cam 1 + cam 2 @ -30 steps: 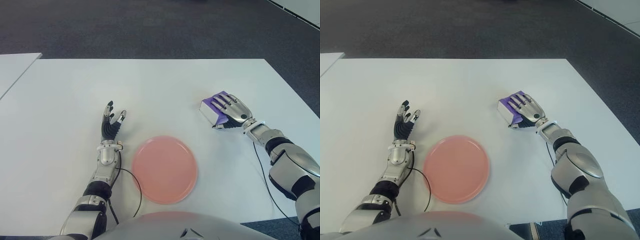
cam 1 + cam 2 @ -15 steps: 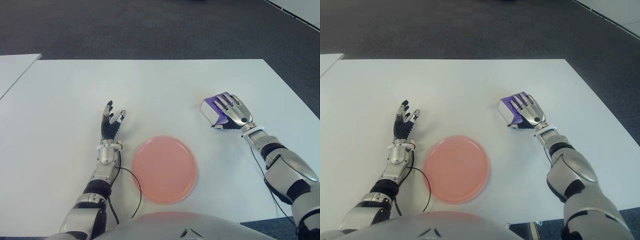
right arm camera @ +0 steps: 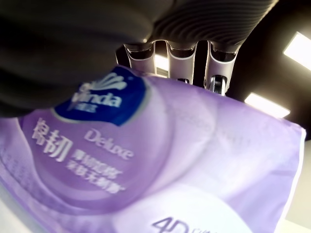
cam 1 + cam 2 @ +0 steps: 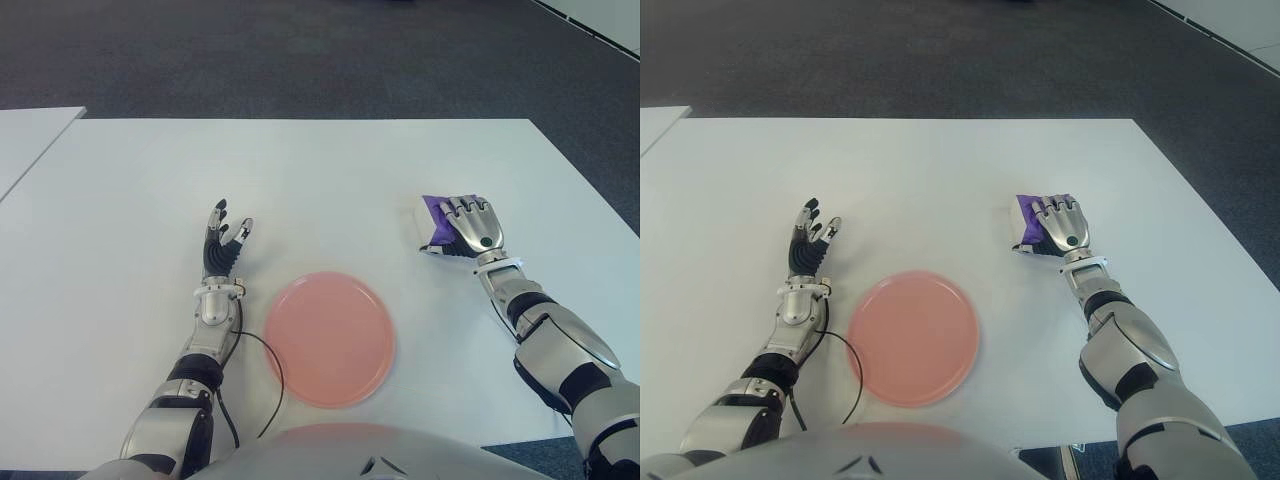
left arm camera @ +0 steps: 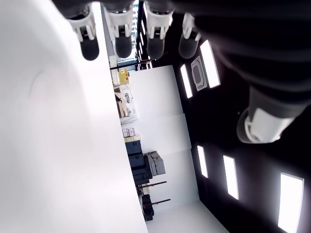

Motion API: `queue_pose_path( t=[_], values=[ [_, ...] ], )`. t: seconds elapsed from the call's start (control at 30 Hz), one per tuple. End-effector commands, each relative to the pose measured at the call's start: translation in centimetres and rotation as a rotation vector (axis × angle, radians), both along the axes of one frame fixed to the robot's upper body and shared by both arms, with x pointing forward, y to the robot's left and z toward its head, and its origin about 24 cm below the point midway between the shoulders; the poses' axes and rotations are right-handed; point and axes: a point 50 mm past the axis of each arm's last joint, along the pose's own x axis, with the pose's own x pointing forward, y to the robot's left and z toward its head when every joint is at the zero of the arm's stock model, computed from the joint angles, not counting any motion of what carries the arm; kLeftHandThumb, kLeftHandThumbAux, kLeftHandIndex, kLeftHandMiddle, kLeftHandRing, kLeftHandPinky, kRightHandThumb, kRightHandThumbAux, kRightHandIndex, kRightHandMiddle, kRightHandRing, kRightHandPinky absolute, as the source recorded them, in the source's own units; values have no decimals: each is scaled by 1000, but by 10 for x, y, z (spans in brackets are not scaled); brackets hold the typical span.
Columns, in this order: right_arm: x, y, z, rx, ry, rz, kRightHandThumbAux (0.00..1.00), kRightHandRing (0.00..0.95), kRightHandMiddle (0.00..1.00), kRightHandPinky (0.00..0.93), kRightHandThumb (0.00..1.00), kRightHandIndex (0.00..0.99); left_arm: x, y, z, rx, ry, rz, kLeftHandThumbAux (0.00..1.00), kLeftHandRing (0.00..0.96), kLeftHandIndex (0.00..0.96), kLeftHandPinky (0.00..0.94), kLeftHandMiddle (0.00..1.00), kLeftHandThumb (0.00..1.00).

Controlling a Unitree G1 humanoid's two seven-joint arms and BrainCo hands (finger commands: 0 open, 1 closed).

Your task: Put the tissue paper into the plate.

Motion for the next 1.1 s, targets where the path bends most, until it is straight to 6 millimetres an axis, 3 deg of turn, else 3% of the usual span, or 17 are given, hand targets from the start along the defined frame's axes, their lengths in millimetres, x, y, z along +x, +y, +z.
queue_pose_path(
  t=[0.03,0.13,0.27,1.1],
  values=[
    [-28,4,-39,-12,185,-8,668,646,511,820,915,381,-22,6,-27,4,138,27,514,0,0,0,0,8],
    [-28,5,-40,16,186,-20,676,780,528,827,873,391,-22,7,-29,10,166,18,517,0,0,0,0,9],
    [-28,9,-41,62,192,-37,679,831,534,823,857,394,-22,6,-30,7,173,14,520,0,0,0,0,12],
    [-27,12,-44,122,234,-42,679,846,534,802,854,396,-24,8,-30,2,144,24,532,0,0,0,0,3]
  ],
)
